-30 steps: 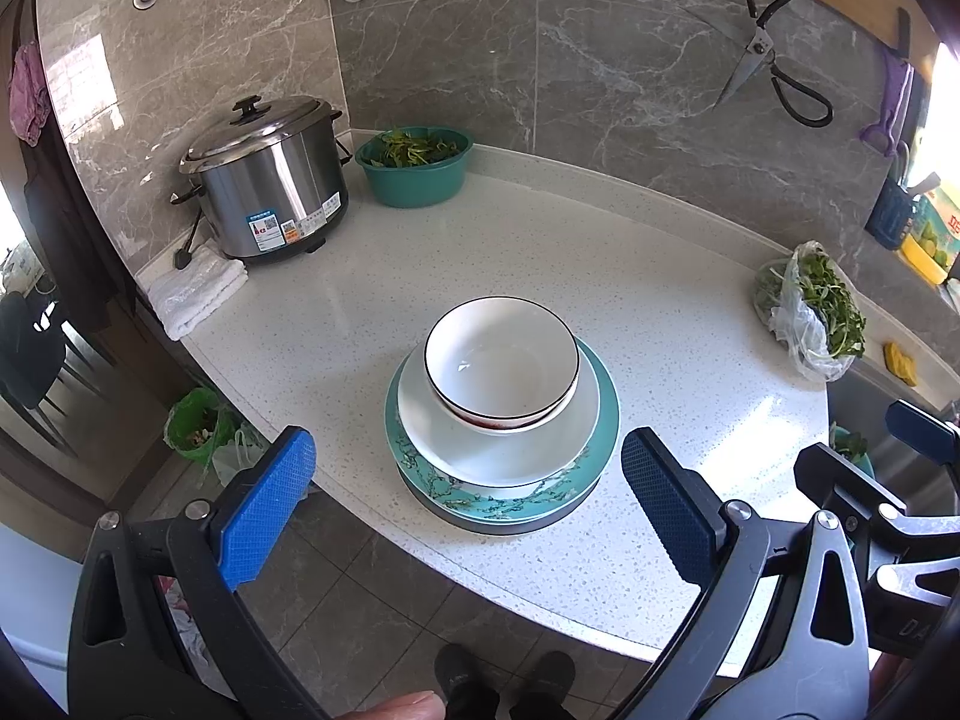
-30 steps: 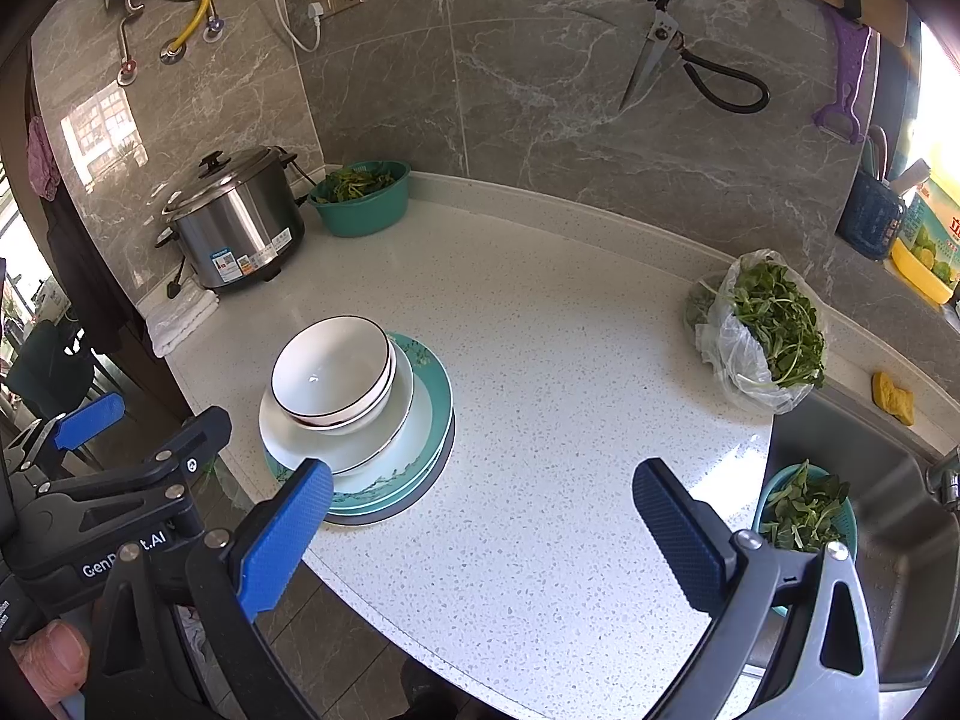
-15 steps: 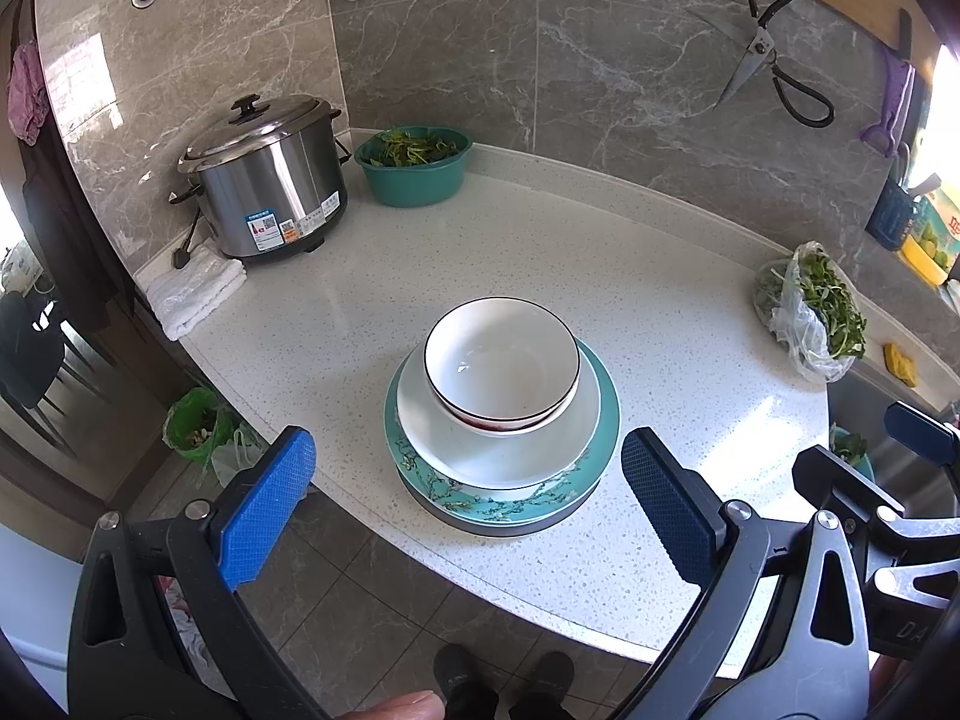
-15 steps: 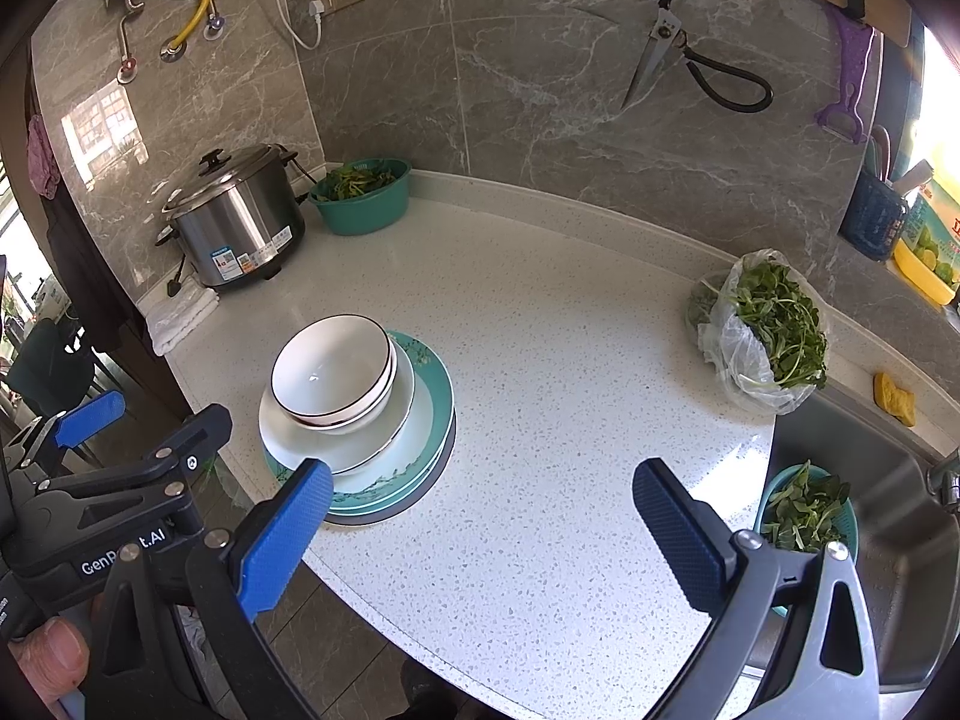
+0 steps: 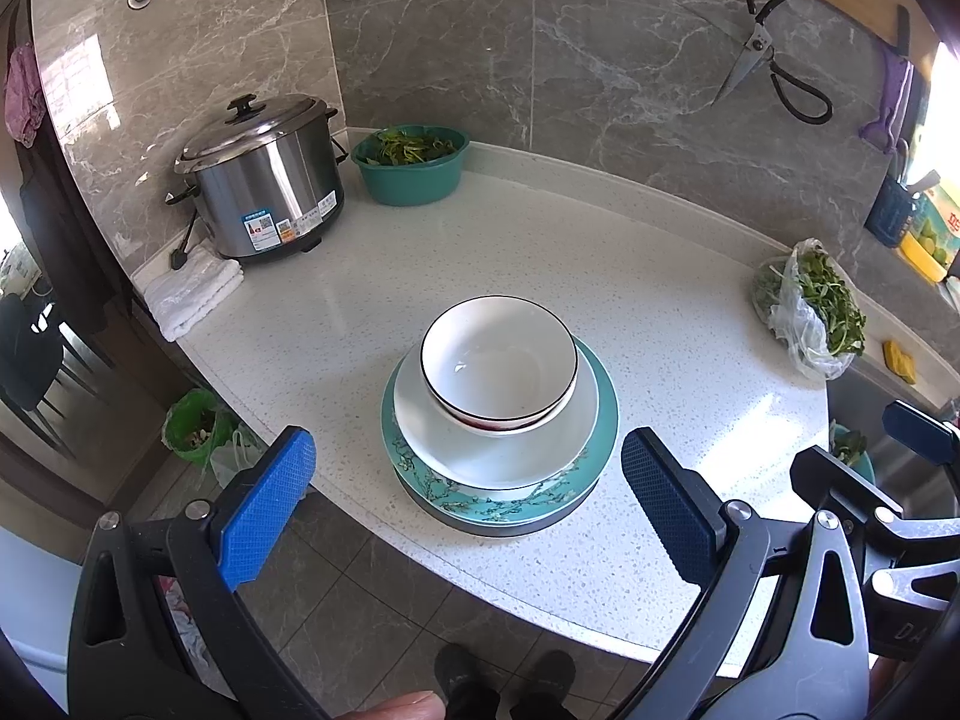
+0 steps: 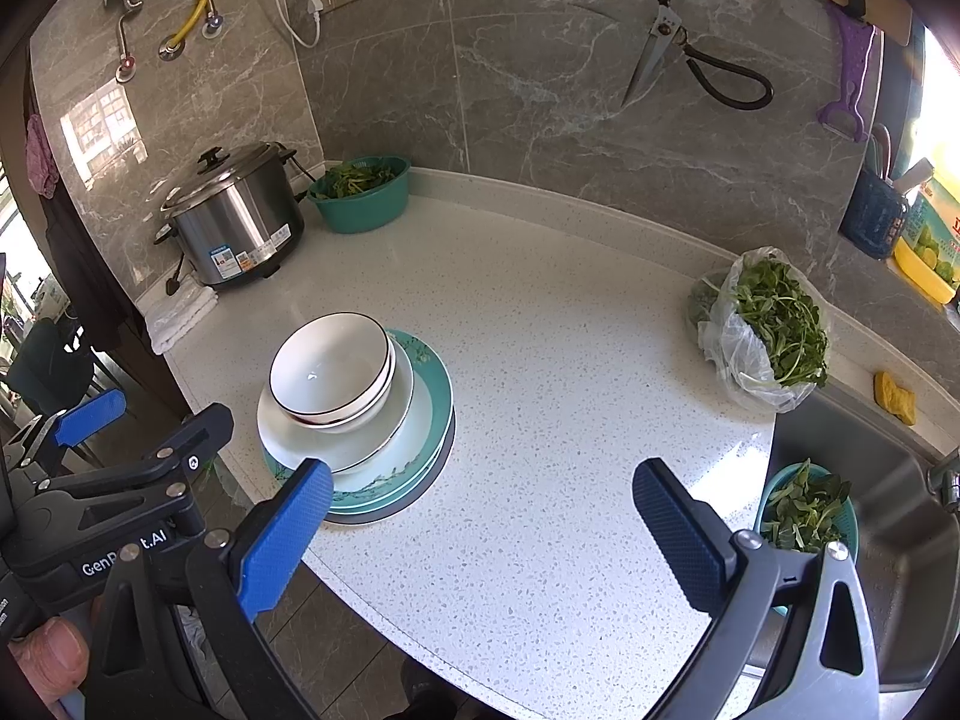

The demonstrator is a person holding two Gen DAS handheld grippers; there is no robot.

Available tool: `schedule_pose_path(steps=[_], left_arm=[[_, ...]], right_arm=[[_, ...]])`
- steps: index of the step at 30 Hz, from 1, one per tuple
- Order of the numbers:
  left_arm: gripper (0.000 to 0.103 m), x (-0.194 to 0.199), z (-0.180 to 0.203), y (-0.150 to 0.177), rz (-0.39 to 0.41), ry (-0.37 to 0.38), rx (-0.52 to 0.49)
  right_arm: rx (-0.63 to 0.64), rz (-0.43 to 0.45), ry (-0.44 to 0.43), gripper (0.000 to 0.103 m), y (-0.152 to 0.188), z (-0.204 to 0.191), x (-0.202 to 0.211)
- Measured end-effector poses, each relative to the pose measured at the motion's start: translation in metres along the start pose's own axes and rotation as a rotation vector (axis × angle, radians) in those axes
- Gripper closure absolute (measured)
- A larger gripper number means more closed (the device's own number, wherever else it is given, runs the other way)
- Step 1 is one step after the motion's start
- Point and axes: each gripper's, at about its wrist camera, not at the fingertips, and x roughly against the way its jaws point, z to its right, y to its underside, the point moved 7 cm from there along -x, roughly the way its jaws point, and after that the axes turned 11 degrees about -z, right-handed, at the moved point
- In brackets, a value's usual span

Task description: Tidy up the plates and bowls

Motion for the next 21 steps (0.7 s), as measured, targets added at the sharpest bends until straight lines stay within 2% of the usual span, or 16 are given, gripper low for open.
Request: schedule_pose_path(steps=[21], left_arm=[[0.0, -0.0012, -0.0005, -0.002, -0.001, 0.003, -0.003]], right_arm=[[0.001, -0.004, 0.0, 0.001, 0.0013, -0.0013, -0.0014]])
